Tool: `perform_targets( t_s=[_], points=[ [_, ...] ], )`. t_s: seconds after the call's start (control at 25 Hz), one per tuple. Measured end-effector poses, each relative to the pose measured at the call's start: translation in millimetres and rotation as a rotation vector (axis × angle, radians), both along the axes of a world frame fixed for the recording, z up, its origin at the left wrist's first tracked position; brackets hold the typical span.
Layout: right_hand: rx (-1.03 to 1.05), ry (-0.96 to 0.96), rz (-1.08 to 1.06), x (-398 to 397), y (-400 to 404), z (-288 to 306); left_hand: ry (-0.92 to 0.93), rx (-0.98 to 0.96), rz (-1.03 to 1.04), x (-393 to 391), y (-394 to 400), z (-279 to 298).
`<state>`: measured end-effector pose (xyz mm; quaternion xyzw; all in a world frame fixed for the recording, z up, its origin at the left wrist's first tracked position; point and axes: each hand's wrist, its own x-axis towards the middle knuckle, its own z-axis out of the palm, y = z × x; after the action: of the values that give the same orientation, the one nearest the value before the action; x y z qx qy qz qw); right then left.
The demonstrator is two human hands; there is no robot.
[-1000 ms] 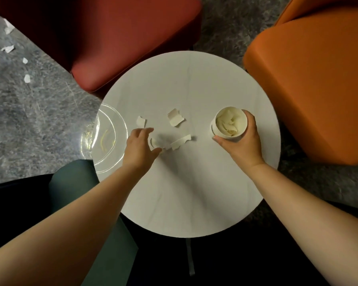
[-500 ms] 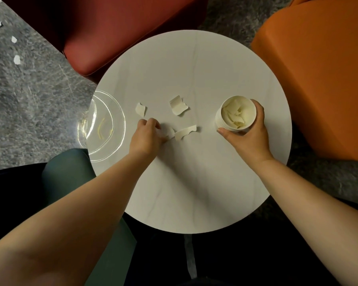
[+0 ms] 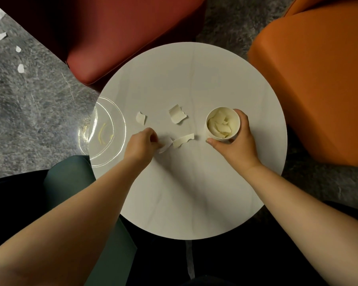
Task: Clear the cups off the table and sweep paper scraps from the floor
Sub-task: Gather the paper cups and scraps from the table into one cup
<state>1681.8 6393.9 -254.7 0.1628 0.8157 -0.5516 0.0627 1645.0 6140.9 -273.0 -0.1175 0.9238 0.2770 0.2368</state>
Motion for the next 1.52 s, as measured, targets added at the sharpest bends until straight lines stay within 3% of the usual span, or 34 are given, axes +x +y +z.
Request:
perform_targets(
  t_s=[0.16,0.24,0.32,0.44,0.56,0.68,0.8,1.0,1.12,1.2,1.28,1.36,1.44,1.52],
  points=[
    [0.019,0.012,0.014,-5,-5,7,0.218,0.475,0.255,-10,48,57],
    [0.026,0.028,0.025,-8,-7,13,0.235,0.690,0.213,-11,74,82],
    [0.030,0.024,0.023,-12,-9,15,0.193,0.774,0.122,-12,88,92],
    [0.060,0.023,0.020,-13,-11,15,0.193,0.788,0.237,-21,83,82],
    [0.062,0.017,0.019,-11,-10,12,0.229,0.473,0.375,-36,60,50],
    [0.047,-0.003,0.026,-12,-9,10,0.134,0.129,0.151,-52,47,13],
    [0.044,-0.011,0.036,-15,-9,8,0.043,0.029,0.027,-65,56,-12],
    [0.050,-0.010,0.035,-19,-10,6,0.053,-0.066,0.000,-66,59,-27],
    [0.056,-0.003,0.033,-21,-10,7,0.109,0.115,0.154,-64,59,-8],
    [0.072,0.000,0.025,-23,-12,7,0.217,0.460,0.363,-61,70,19],
    [0.083,-0.011,0.011,-26,-14,8,0.290,0.734,0.386,-55,85,48],
    [0.084,-0.042,0.005,-31,-16,8,0.263,0.797,0.247,-47,97,65],
    [0.088,-0.048,0.013,-33,-18,7,0.228,0.718,0.101,-42,99,67],
    [0.095,-0.036,0.015,-32,-18,7,0.250,0.691,0.084,-41,91,61]
  ],
)
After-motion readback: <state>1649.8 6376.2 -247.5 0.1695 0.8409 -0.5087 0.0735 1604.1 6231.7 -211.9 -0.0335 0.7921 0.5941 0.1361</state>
